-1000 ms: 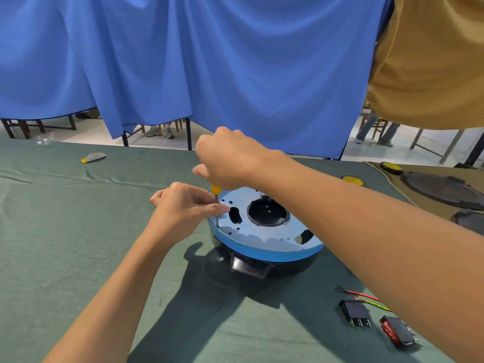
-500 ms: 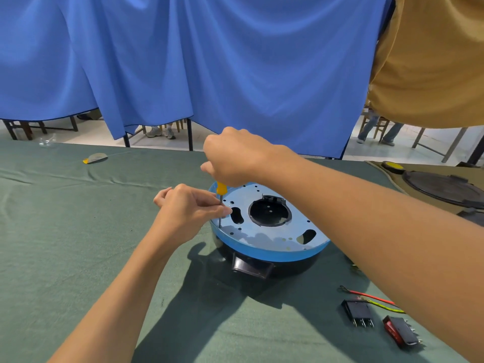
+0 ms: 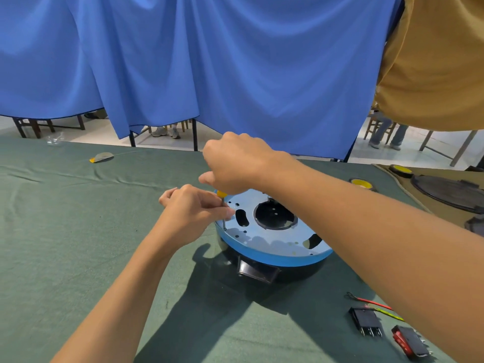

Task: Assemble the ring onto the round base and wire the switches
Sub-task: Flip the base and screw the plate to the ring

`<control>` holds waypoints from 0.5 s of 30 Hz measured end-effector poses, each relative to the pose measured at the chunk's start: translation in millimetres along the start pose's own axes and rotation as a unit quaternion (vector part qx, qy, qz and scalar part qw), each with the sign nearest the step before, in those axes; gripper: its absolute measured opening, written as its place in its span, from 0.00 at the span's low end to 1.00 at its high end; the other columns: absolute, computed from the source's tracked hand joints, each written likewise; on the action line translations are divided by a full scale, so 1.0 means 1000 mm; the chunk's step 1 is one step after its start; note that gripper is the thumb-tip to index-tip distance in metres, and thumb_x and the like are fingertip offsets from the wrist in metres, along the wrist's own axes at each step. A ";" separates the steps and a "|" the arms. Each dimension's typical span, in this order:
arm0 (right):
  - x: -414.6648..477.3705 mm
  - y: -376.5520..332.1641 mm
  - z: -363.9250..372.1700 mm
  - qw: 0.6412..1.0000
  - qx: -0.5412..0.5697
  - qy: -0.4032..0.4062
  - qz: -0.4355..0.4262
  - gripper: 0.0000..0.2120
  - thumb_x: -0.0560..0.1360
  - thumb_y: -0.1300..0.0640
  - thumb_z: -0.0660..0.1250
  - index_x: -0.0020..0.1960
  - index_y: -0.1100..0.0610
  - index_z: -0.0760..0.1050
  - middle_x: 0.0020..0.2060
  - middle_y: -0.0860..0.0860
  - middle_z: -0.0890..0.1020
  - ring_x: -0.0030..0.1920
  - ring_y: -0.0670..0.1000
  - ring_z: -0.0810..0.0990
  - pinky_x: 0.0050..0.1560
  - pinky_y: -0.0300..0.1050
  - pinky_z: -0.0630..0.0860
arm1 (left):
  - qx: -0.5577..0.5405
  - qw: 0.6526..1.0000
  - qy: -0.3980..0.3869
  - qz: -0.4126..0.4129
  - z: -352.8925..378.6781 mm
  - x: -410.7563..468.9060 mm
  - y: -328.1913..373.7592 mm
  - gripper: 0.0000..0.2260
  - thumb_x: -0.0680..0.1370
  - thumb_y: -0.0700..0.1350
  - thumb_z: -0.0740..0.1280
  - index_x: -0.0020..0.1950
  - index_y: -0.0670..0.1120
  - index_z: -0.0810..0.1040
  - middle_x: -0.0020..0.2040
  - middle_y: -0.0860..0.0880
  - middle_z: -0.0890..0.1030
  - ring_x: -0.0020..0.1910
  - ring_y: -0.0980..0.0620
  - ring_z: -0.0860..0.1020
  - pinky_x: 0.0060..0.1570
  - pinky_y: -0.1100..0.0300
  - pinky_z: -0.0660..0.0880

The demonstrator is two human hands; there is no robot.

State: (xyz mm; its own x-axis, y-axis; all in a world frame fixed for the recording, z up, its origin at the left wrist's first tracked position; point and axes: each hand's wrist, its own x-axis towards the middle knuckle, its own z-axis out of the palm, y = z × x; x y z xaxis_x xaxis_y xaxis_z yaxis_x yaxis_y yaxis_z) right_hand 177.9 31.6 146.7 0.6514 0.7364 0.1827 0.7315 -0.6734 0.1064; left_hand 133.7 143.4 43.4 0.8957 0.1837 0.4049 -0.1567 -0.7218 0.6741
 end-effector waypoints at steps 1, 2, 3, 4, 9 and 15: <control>0.002 0.000 -0.003 1.000 0.012 -0.025 -0.009 0.15 0.76 0.49 0.66 0.37 0.54 0.64 0.36 0.50 0.67 0.35 0.51 0.70 0.30 0.44 0.63 | 0.005 1.000 -0.009 0.003 -0.001 0.000 0.001 0.09 0.72 0.52 0.75 0.37 0.68 0.80 0.38 0.58 0.85 0.53 0.62 0.76 0.67 0.46 0.62; 0.004 0.001 -0.006 0.998 0.022 -0.049 -0.025 0.10 0.75 0.51 0.67 0.43 0.56 0.70 0.39 0.51 0.72 0.39 0.53 0.75 0.32 0.44 0.68 | 0.007 1.000 -0.023 0.007 -0.002 0.001 0.001 0.10 0.73 0.51 0.74 0.38 0.68 0.80 0.38 0.63 0.84 0.54 0.64 0.75 0.68 0.46 0.62; 0.007 0.001 -0.009 0.997 0.029 -0.066 -0.039 0.07 0.74 0.54 0.68 0.49 0.57 0.74 0.43 0.54 0.76 0.43 0.55 0.79 0.31 0.43 0.71 | 0.004 0.999 -0.040 0.008 -0.003 0.001 0.000 0.10 0.74 0.51 0.73 0.38 0.67 0.81 0.39 0.67 0.83 0.56 0.64 0.75 0.69 0.46 0.61; 0.008 0.001 -0.010 0.996 0.028 -0.071 -0.050 0.07 0.74 0.58 0.67 0.51 0.58 0.77 0.45 0.56 0.78 0.43 0.55 0.81 0.28 0.40 0.70 | -0.004 0.998 -0.059 0.005 -0.004 0.001 -0.001 0.09 0.75 0.50 0.72 0.38 0.65 0.82 0.39 0.69 0.82 0.57 0.64 0.75 0.69 0.46 0.60; 0.006 0.005 -0.001 0.999 0.028 -0.002 -0.020 0.15 0.76 0.59 0.65 0.35 0.53 0.62 0.36 0.52 0.66 0.32 0.50 0.68 0.27 0.42 0.60 | -0.040 0.997 -0.060 -0.006 -0.001 0.000 -0.002 0.08 0.74 0.50 0.74 0.36 0.63 0.84 0.41 0.67 0.83 0.56 0.58 0.78 0.68 0.42 0.64; 0.005 0.013 -0.002 0.997 0.055 -0.037 -0.027 0.13 0.77 0.49 0.65 0.38 0.56 0.72 0.35 0.54 0.74 0.34 0.54 0.76 0.28 0.44 0.66 | 0.016 0.999 0.004 0.042 0.006 0.001 -0.006 0.13 0.72 0.49 0.75 0.28 0.61 0.81 0.31 0.68 0.79 0.45 0.70 0.75 0.63 0.47 0.60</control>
State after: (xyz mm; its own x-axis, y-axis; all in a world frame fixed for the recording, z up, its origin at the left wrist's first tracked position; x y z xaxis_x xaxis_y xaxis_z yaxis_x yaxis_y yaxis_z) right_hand 190.3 26.4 151.1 0.6201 0.7773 0.1063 0.7814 -0.6240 0.0049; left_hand 137.8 143.7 36.0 0.8766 0.1267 0.4642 -0.2176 -0.7561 0.6173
